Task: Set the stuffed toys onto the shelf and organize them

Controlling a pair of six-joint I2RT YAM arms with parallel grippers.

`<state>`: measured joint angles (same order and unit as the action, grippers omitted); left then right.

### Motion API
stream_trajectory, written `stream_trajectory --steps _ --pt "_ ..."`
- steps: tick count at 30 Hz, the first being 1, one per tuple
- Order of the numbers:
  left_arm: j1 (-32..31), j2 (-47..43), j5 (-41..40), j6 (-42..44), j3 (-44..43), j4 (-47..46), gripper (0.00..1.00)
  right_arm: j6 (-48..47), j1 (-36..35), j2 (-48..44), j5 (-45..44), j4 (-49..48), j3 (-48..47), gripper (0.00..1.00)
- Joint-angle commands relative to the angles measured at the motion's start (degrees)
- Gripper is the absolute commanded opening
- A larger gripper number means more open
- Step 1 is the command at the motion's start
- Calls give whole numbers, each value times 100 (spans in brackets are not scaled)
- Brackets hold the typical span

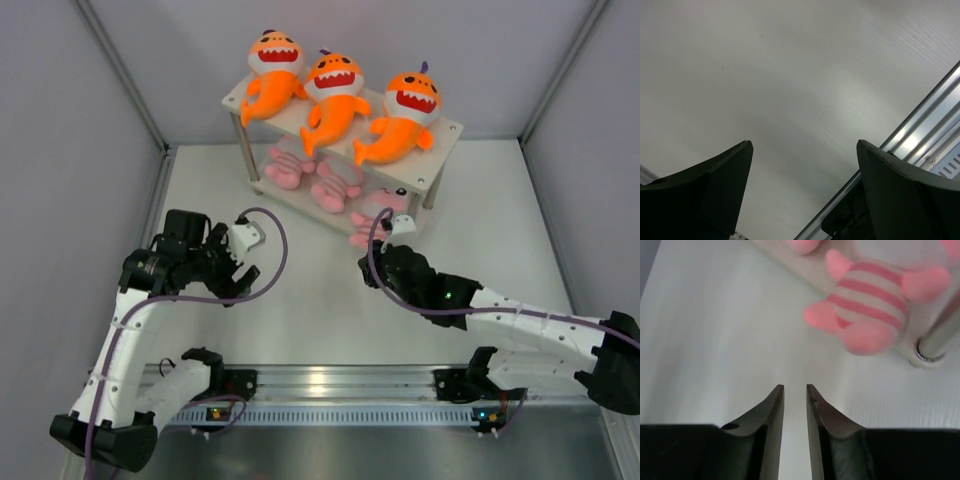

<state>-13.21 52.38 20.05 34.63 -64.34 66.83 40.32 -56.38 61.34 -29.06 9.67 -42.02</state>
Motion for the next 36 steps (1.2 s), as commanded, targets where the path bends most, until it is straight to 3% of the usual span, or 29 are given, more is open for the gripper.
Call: stream_trajectory --steps 1,4,5,6,9,23,36 --pt "20 -87 25 17 18 -170 90 -2765 -470 105 416 -686 -236 22" --pt "20 -79 -45 0 -17 -170 91 -4221 -488 719 1156 164 -911 13" --pt "20 -88 -63 0 -9 -170 90 -4451 -488 1139 1166 462 -1340 6" --pt "20 -105 -89 -9 -9 -179 90 -4854 -488 1369 1079 840 -1561 1" --pt "20 -114 -160 0 -9 -179 90 -5199 -488 2117 105 1791 -2038 0" --pt "20 -44 -221 44 -44 -179 90 -6993 -322 3207 -1233 615 -1581 0" --pt "20 -52 -300 35 44 -170 90 -7591 408 3692 -1146 246 -2126 0"
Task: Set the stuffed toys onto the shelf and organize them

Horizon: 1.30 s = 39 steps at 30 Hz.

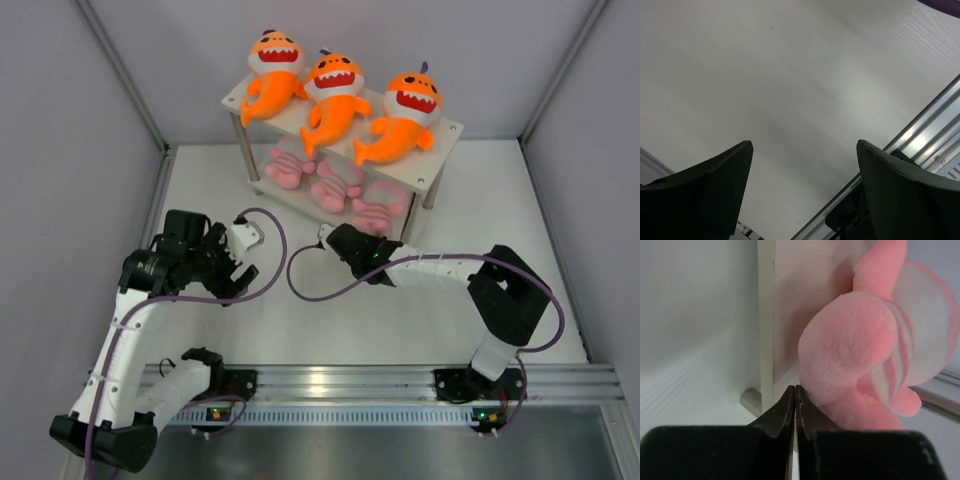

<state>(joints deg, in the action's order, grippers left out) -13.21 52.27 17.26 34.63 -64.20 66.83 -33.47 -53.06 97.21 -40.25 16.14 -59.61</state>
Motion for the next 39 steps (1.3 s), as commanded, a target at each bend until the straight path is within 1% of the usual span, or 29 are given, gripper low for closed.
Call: stream_trajectory --steps 1,14,17,19,22,24,25,26,27,29,31,33,36,37,39 --pt "20 -42 -38 26 31 -179 91 -238 94 131 -18 -427 -384 0" --pt "20 -33 -82 44 48 -170 91 -370 401 430 167 -603 -595 0" --pt "20 -41 -100 44 40 -170 91 -283 401 422 175 -516 -674 0" --pt "20 -33 -108 52 48 -179 91 -248 323 326 228 -411 -674 2" --pt "20 -33 -117 52 57 -179 91 -169 130 115 377 -410 -587 9" --pt "20 -24 -117 61 57 -179 91 -116 -11 -131 404 -428 -473 16" --pt "20 -15 -109 70 57 -179 91 -116 -194 -306 430 -419 -411 21" --pt "20 -15 -117 61 75 -179 91 -116 -309 -395 465 -375 -384 33" --pt "20 -24 -117 61 66 -179 91 -107 -415 -491 518 -323 -376 39" --pt "20 -33 -170 44 66 -170 91 -20 -740 -781 842 -69 -402 48" --pt "29 -59 -231 -26 66 -179 91 69 -986 -1184 1297 64 -463 52" --pt "82 -120 -319 -70 66 -188 91 183 -1127 -1667 1833 249 -612 57" --pt "222 -208 -328 -132 92 -188 91 359 -1180 -2126 2266 460 -884 65" --pt "257 -243 -319 -150 101 -196 91 446 -1181 -2371 2467 504 -1120 77" --pt "371 -261 -267 -185 127 -196 91 534 -1172 -2670 2426 565 -1524 82"
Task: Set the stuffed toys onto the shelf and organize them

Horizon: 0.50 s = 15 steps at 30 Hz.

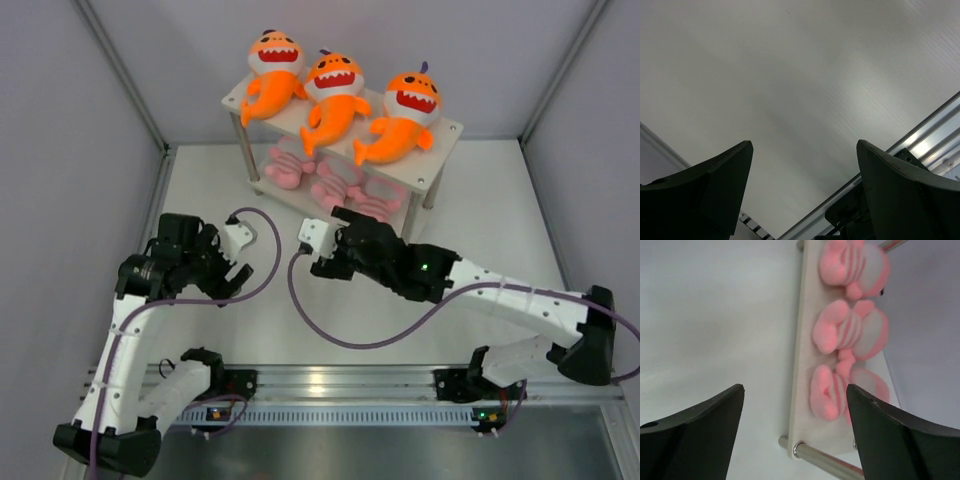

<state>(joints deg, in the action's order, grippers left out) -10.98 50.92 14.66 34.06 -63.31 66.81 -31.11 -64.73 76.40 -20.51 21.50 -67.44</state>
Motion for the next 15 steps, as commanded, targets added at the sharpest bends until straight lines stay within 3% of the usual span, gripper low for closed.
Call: stream_trajectory --steps 1,5,8,15 --pt "175 -143 2 -145 55 -212 91 368 -5 -670 356 21 -884 85" --pt "316 -196 64 -172 108 -221 91 483 153 -872 -434 -40 -1560 92" --pt "412 -231 99 -207 143 -247 91 816 740 -899 -901 65 -2193 94" --pt "632 -328 64 -295 283 -361 91 2230 3532 -1574 -1743 -269 -2459 99"
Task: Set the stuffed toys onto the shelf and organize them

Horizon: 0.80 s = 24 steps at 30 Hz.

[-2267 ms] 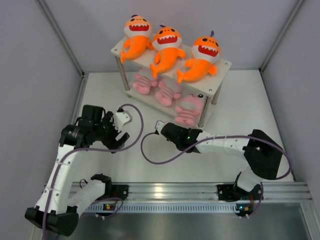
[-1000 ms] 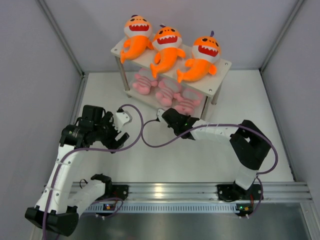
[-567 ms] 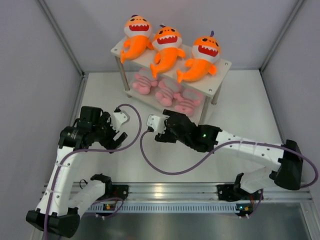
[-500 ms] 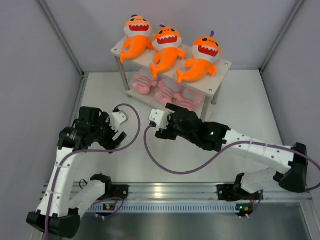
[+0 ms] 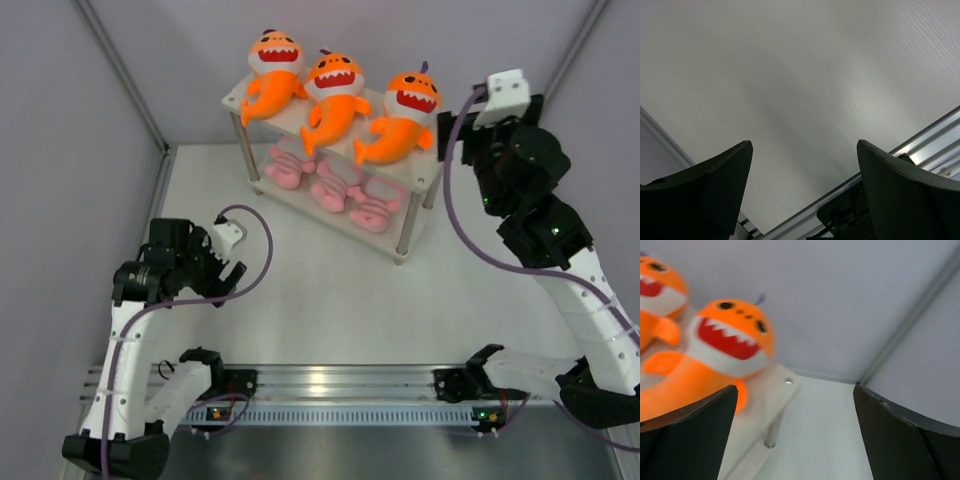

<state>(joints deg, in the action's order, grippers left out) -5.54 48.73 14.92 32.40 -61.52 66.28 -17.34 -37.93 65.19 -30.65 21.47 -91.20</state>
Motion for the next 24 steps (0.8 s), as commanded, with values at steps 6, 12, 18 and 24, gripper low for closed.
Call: stream_trajectory --steps 6,12,18,24 --pt "281 -136 -296 -375 447 -782 96 1915 3190 -324 405 707 522 99" --pt "510 -258 -525 -630 877 -1204 96 3103 4592 -374 1552 598 2060 99" --pt "712 -382 -331 -718 1220 -1293 99 3596 4742 -806 1782 -161 3353 99" --pt "756 -443 -560 -771 1519 -1539 99 4063 4751 -806 1536 -134 3644 99"
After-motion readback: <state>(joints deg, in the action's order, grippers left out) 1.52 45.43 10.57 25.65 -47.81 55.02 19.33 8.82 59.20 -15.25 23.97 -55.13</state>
